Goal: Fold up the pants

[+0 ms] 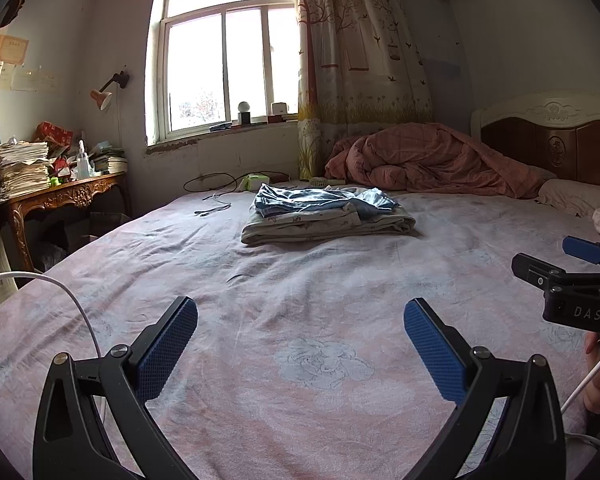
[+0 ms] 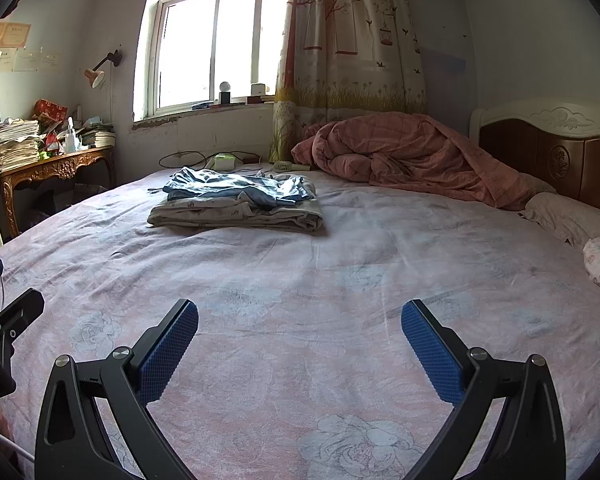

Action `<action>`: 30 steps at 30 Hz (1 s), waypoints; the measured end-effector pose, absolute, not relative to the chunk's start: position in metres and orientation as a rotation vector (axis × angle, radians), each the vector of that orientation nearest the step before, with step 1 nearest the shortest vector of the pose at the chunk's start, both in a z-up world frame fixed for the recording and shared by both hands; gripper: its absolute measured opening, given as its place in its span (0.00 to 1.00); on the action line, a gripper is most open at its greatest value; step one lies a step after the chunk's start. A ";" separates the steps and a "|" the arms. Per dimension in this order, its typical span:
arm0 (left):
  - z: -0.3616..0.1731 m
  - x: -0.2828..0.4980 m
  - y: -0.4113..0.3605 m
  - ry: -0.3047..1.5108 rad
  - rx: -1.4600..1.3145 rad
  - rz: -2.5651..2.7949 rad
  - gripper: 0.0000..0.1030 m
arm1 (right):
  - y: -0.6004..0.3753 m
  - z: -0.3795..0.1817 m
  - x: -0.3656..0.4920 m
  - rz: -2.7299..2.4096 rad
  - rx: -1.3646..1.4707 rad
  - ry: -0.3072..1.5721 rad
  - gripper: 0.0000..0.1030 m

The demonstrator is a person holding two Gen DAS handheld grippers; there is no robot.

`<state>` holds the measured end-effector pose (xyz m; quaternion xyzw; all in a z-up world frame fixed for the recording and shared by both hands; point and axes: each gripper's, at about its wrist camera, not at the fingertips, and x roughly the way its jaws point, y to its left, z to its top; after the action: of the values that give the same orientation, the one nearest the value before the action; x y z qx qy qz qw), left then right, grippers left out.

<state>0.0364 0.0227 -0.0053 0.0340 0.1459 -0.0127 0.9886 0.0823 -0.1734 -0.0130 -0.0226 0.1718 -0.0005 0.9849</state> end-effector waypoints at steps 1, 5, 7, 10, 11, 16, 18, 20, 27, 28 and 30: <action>-0.005 0.036 0.023 0.294 0.068 -0.025 1.00 | -0.173 -0.013 0.082 -0.001 -0.045 0.345 0.99; -0.007 0.036 0.023 0.300 0.069 -0.025 1.00 | -0.174 -0.013 0.083 0.000 -0.045 0.345 0.99; -0.007 0.036 0.024 0.302 0.068 -0.025 1.00 | -0.174 -0.012 0.083 0.000 -0.045 0.346 0.99; -0.007 0.036 0.024 0.302 0.069 -0.025 1.00 | -0.174 -0.012 0.083 0.000 -0.045 0.346 0.99; -0.007 0.036 0.024 0.303 0.069 -0.025 1.00 | -0.174 -0.012 0.083 0.000 -0.045 0.346 0.99; -0.007 0.036 0.024 0.303 0.069 -0.026 1.00 | -0.174 -0.013 0.083 0.000 -0.045 0.347 0.99; -0.007 0.035 0.024 0.303 0.068 -0.026 1.00 | -0.174 -0.012 0.083 0.000 -0.045 0.347 0.99; -0.006 0.036 0.024 0.302 0.069 -0.025 1.00 | -0.174 -0.012 0.083 0.000 -0.045 0.347 0.99; -0.006 0.036 0.024 0.303 0.068 -0.025 1.00 | -0.174 -0.012 0.083 0.000 -0.045 0.348 0.99; -0.006 0.036 0.025 0.303 0.068 -0.025 1.00 | -0.174 -0.012 0.083 0.000 -0.045 0.347 0.99; -0.006 0.036 0.025 0.303 0.068 -0.026 1.00 | -0.174 -0.012 0.083 0.000 -0.045 0.347 0.99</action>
<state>0.0362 0.0246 -0.0060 0.0340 0.1510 -0.0127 0.9879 0.0830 -0.1738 -0.0120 -0.0226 0.1729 0.0001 0.9847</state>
